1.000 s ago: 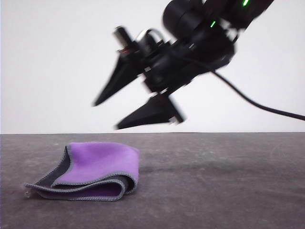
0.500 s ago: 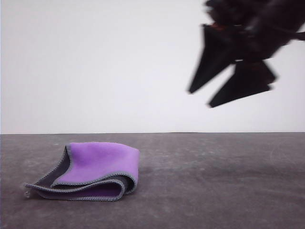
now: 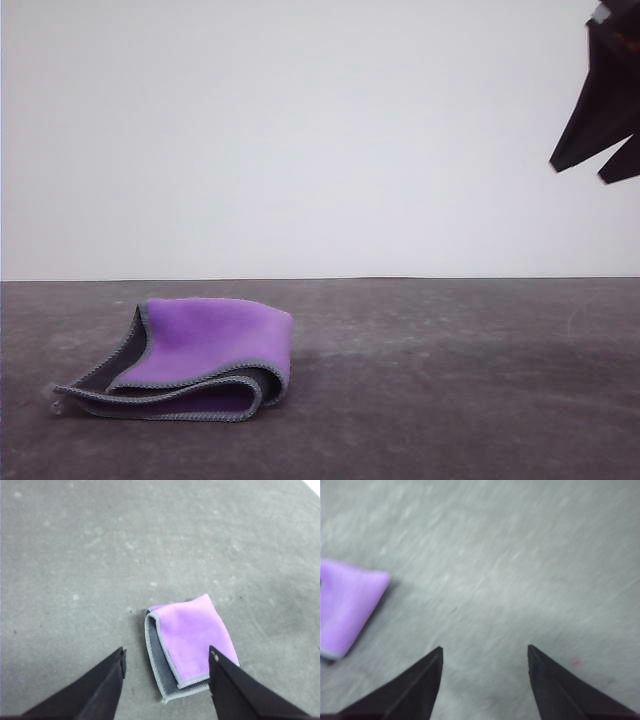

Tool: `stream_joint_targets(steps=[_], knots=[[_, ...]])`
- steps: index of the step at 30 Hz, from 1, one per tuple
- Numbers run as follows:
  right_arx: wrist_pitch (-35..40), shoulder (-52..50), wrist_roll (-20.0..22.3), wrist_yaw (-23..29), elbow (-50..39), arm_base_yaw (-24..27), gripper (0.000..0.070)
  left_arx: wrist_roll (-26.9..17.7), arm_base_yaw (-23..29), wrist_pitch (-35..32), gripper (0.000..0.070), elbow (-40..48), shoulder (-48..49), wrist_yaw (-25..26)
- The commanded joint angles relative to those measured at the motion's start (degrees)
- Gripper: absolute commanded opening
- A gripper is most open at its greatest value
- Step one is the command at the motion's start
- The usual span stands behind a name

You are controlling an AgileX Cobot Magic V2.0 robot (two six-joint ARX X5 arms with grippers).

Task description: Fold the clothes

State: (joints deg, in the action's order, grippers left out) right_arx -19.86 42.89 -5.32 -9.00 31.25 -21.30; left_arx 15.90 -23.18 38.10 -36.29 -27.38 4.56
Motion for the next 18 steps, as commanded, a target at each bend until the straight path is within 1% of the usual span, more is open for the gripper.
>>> stream_joint_targets(steps=[1,4,5,6,7,8,9,10,18], knots=[[0.77,0.36,-0.06,0.05,-0.03,-0.26,0.0337,-0.28,-0.37,-0.22,0.0315,-0.28,-0.28,-0.31],[0.59,0.37,-0.02,0.03,-0.01,-0.26,0.0344,-0.26,-0.37,-0.22,0.0314,-0.28,-0.10,-0.31],[0.51,0.38,-0.03,0.00,-0.01,-0.27,0.0320,-0.20,-0.37,0.03,0.0299,-0.28,-0.01,-0.29],[0.45,0.38,-0.04,-0.01,-0.01,-0.30,0.0247,-0.16,-0.38,0.13,0.0222,-0.28,0.04,-0.22],[0.46,0.38,-0.04,-0.01,-0.01,-0.33,0.0094,-0.17,-0.41,-0.06,0.0039,-0.28,0.04,-0.10],[0.54,0.38,0.10,0.15,-0.01,-0.31,0.0049,-0.21,-0.42,-0.55,0.0018,-0.28,0.03,-0.09],[0.66,0.38,0.19,0.24,-0.01,-0.31,0.0023,-0.23,-0.42,-1.04,0.0009,-0.28,0.02,-0.08],[0.85,0.40,0.16,0.16,-0.01,-0.31,0.0015,-0.22,-0.42,-1.51,0.0001,-0.28,0.02,-0.03],[0.99,0.38,0.18,0.07,-0.01,-0.31,0.0015,-0.22,-0.42,-1.74,0.0000,-0.31,0.48,-0.29]])
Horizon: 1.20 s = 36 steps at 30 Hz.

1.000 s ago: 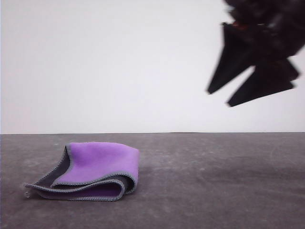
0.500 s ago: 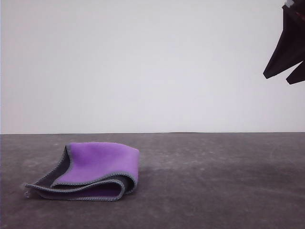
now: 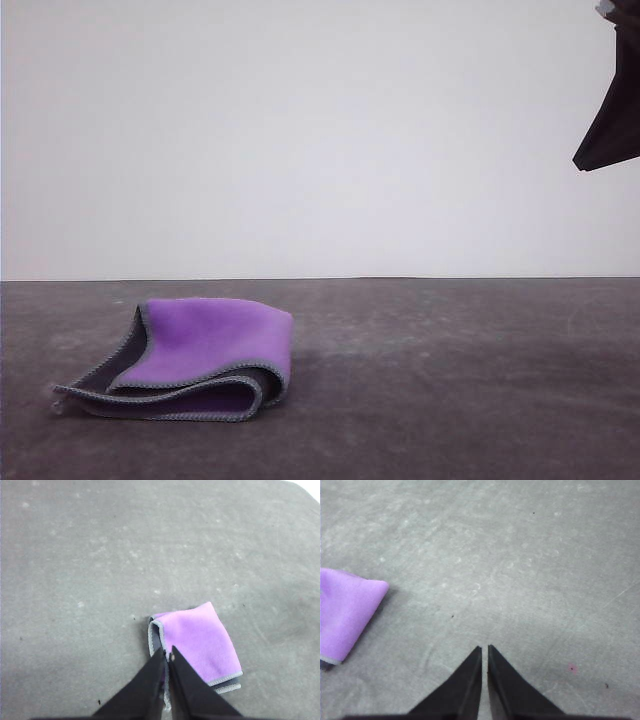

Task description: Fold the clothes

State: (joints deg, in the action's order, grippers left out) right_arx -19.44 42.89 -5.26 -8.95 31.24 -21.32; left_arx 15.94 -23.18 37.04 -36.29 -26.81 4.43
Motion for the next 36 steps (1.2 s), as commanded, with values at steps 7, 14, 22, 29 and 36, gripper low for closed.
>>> stream_joint_targets(steps=[7,14,22,29,36], knots=[[0.57,0.37,0.11,0.02,0.00,-0.28,0.0015,-0.26,-0.42,-0.68,0.0000,-0.31,-0.08,-0.15],[0.57,0.37,0.11,0.02,0.00,-0.28,0.0015,-2.61,2.79,-5.39,0.0000,2.76,1.84,-0.15],[0.57,0.37,0.11,0.02,0.00,-0.28,0.0015,-7.52,13.11,-23.32,0.0000,18.39,9.25,-0.17],[0.57,0.37,0.11,0.02,0.00,-0.28,0.0015,-9.06,20.17,-26.15,0.0000,28.20,17.61,-0.22],[0.57,0.37,0.11,0.02,0.00,-0.28,0.0015,-12.52,23.95,-26.33,0.0000,34.45,26.65,-0.44]])
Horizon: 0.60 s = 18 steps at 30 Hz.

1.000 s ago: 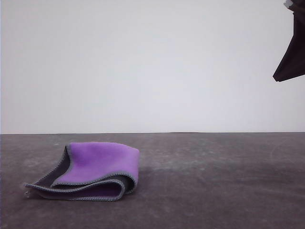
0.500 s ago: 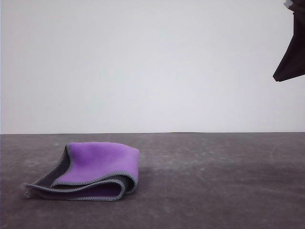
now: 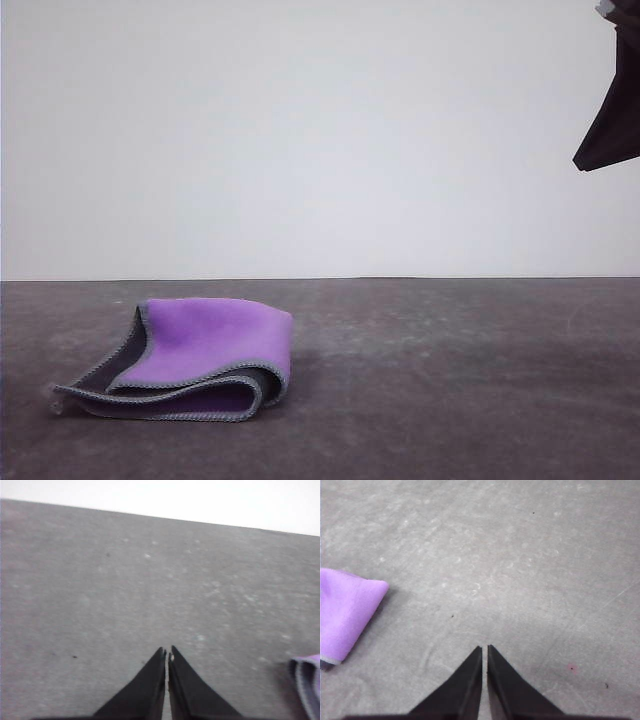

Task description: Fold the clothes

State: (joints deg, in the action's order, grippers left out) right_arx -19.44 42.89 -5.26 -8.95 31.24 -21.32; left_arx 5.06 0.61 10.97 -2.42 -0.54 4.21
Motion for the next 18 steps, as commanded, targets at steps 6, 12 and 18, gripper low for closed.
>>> stream_joint_targets(steps=[6,12,18], knots=[[0.81,0.39,0.11,0.04,0.00,-0.28,0.0015,-3.81,0.93,-0.40,0.0000,1.71,0.40,-0.22],[1.03,0.37,0.11,0.02,0.00,-0.28,0.0015,-4.00,0.91,-0.44,0.0000,1.71,0.37,-0.20],[1.05,0.37,0.11,0.02,0.00,-0.28,0.0015,-4.00,0.91,-0.44,0.0000,1.71,0.37,-0.20]])
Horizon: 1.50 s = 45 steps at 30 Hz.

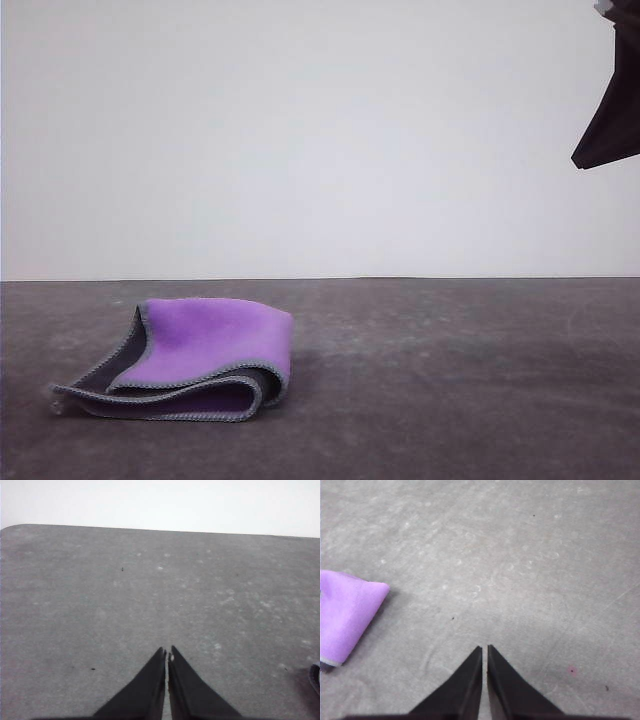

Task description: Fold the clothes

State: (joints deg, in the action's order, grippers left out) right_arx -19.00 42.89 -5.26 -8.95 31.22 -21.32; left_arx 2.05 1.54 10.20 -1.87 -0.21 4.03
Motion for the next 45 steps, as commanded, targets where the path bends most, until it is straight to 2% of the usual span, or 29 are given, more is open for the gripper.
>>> stream_joint_targets(steps=[1,8,11,12,18,26,34,45], knots=[[0.61,0.37,0.11,0.02,0.02,-0.28,0.0015,-0.99,-0.02,0.32,0.0000,1.16,0.04,-0.02],[0.56,0.37,0.58,0.12,0.02,-0.28,0.0015,-0.99,-0.02,0.32,0.0000,1.16,0.04,-0.02],[-0.89,-1.07,5.08,1.75,-0.10,0.34,0.0015,-0.99,-0.02,0.32,0.0000,1.16,0.04,-0.02],[-1.58,-2.22,6.44,2.95,-0.32,0.97,0.0015,-0.99,-0.02,0.32,0.0000,1.16,0.04,-0.02],[0.78,-11.52,7.84,7.56,-6.25,7.81,0.0015,-0.99,-0.02,0.32,0.0000,1.16,0.04,-0.02],[6.09,-26.93,5.87,9.17,-19.75,16.58,0.0015,-0.99,-0.02,0.32,0.0000,1.16,0.04,-0.02],[6.99,-41.22,2.37,9.42,-28.35,20.50,0.0015,-0.99,-0.02,0.32,0.0000,1.16,0.04,-0.02],[10.01,-42.69,0.98,9.00,-30.55,21.40,0.0015,-0.99,-0.02,0.37,0.0000,1.11,0.02,-0.02]])
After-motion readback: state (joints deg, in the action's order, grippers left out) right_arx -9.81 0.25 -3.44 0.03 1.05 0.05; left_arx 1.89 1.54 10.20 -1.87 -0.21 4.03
